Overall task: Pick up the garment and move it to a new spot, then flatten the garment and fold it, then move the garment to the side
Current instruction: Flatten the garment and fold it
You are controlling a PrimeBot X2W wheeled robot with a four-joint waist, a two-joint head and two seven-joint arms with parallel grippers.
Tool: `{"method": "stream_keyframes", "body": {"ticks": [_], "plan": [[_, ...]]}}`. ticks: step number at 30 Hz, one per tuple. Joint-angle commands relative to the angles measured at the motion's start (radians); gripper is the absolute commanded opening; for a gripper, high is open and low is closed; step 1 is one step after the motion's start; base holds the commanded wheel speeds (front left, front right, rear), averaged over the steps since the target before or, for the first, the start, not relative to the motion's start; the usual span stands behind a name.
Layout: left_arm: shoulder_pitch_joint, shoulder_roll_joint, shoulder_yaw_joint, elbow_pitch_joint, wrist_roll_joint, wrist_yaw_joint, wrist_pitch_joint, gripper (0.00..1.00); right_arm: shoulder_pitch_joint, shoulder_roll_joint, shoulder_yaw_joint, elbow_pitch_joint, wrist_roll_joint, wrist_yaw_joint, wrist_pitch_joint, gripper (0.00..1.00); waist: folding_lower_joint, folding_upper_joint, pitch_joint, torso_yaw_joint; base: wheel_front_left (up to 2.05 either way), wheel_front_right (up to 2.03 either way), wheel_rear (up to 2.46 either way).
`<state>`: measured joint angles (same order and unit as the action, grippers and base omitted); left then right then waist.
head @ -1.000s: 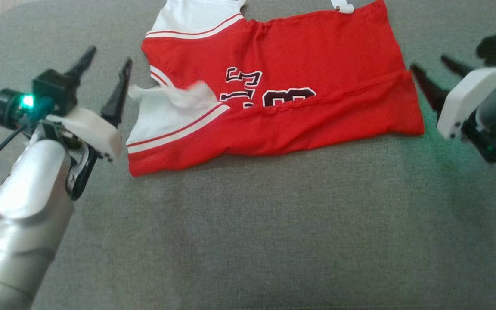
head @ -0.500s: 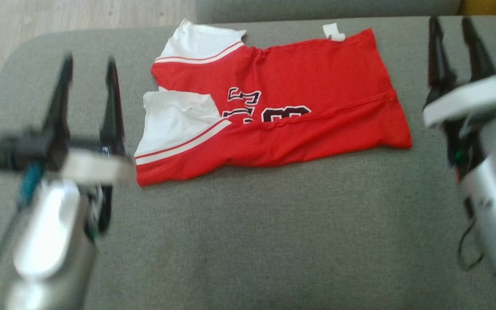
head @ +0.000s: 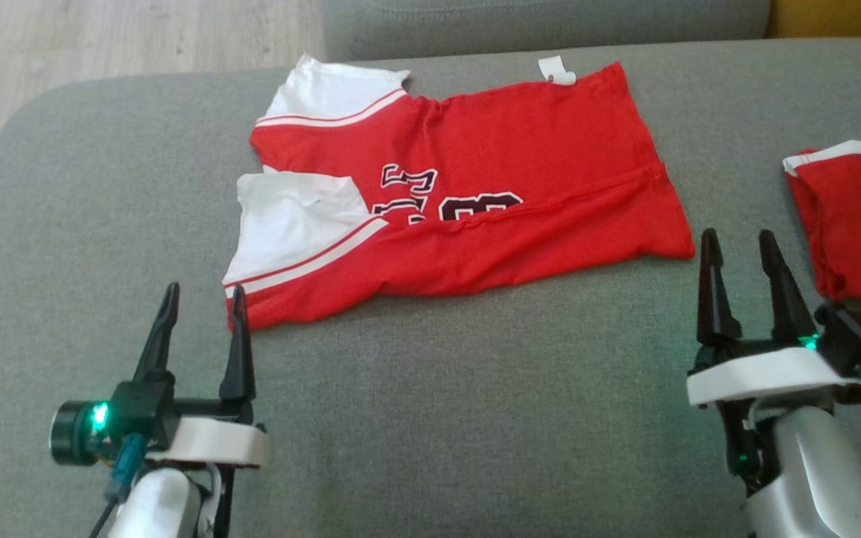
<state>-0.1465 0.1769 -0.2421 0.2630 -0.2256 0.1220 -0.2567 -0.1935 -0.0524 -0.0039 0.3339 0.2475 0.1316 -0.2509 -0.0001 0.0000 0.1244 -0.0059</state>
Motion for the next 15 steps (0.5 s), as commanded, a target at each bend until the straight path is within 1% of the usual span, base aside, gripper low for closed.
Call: {"method": "stream_keyframes", "body": {"ticks": [1,5,12,15], "plan": [[-0.051,0.013,0.047,-0.018,0.011,-0.003,-0.005,1.0,-0.038,0.002,0.029,-0.042,0.005,-0.001,-0.011,1.0,0.0001,0.0,0.01,-0.006,0.0,0.0,0.0],[-0.098,0.025,0.041,0.089,0.028,-0.017,-0.003,1.0,-0.051,0.002,0.051,-0.051,0.012,-0.001,-0.011,1.0,0.0001,0.0,0.039,-0.019,0.0,0.0,0.0],[-0.197,0.039,0.033,0.275,0.009,-0.053,0.059,1.0,-0.061,0.002,0.08,-0.051,0.024,-0.001,-0.011,1.0,0.0001,0.0,0.091,-0.045,0.0,0.0,0.0],[-0.23,0.049,0.036,0.344,0.006,-0.053,0.077,1.0,-0.063,0.002,0.088,-0.051,0.029,-0.001,-0.011,1.0,0.0001,0.0,0.107,-0.057,0.0,0.0,0.0]]}}
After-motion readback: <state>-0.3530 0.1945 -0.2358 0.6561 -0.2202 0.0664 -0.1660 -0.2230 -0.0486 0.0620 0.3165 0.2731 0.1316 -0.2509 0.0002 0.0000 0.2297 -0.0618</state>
